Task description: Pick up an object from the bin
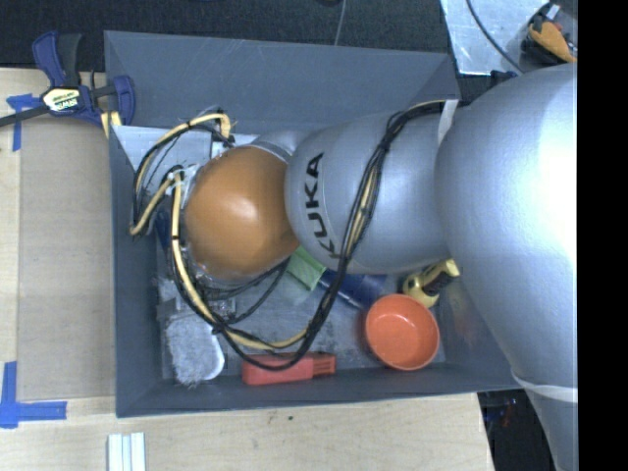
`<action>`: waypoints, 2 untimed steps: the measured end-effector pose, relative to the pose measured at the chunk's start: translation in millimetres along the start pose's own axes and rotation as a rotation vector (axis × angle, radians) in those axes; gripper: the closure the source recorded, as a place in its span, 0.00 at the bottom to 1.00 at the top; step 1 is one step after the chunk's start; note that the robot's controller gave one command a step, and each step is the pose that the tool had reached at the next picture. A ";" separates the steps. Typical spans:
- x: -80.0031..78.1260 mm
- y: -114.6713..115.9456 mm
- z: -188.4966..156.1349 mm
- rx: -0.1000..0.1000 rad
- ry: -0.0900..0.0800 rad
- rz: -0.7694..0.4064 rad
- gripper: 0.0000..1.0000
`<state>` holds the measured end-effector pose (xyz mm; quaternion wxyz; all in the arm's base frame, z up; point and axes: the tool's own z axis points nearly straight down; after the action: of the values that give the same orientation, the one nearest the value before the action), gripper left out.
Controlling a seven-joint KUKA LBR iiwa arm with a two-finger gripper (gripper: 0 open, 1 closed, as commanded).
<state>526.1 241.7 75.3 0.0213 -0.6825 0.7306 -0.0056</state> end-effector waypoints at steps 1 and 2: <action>1.1 3.1 -21.0 -0.013 0.007 0.001 1.00; -0.3 0.8 -50.5 -0.007 0.003 0.002 1.00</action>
Offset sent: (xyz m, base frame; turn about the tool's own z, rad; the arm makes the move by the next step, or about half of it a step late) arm -0.0032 -0.0013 0.0602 0.0003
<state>523.4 241.0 125.7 0.0177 -0.6817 0.7314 -0.0039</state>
